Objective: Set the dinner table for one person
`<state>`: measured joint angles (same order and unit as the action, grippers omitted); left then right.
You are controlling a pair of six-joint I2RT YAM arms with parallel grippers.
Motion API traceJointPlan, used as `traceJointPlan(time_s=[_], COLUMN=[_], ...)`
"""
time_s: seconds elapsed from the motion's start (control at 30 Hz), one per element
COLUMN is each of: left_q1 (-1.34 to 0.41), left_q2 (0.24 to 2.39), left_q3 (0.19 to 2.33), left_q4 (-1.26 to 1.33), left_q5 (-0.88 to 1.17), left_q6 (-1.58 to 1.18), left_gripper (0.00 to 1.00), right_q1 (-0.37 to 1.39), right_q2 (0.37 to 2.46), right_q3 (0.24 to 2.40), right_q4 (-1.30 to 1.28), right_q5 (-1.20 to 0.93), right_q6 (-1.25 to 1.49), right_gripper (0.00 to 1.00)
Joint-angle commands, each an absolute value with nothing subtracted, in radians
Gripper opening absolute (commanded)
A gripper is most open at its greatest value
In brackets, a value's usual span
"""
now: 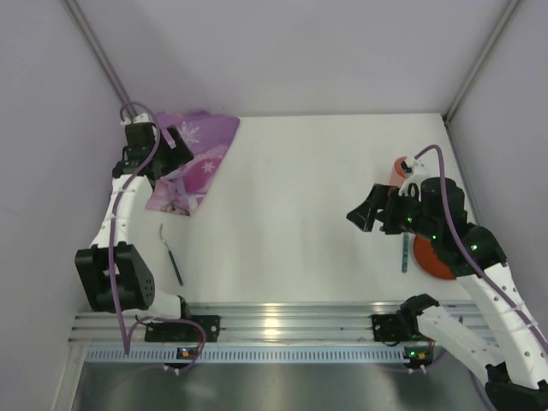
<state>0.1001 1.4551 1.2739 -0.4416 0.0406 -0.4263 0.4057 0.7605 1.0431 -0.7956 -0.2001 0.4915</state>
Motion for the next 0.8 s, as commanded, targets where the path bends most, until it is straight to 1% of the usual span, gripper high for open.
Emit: traceJointPlan(time_s=[0.0,0.13,0.37,0.47,0.77], left_q1=[0.135,0.135,0.135,0.137,0.144], left_q2=[1.506,1.566,1.706,1.767,1.916], left_q3=[1.318,1.367,1.417,1.437,1.476], left_q4=[-0.445,-0.534,-0.552,-0.551,-0.473], left_q5=[0.136,-0.056,-0.253,-0.285,-0.25], left_q6=[-0.45,-0.448,-0.334,-0.319,-0.356], left_gripper=[0.98,0.98,0.98,0.98,0.96], right_q1=[0.411,0.411,0.411,0.411,0.413], right_q2=[0.741,0.756,0.77,0.79,0.856], right_q3=[1.008,0.989,1.002,1.008,1.012], right_q4=[-0.747,-0.758,-0.779,-0.791,-0.795], right_q5=[-0.299,-0.341,-0.302,-0.273,-0.249], right_q6=[0.532,0.519,0.489,0.483,0.492], right_gripper=[1.0,1.0,1.0,1.0,1.0])
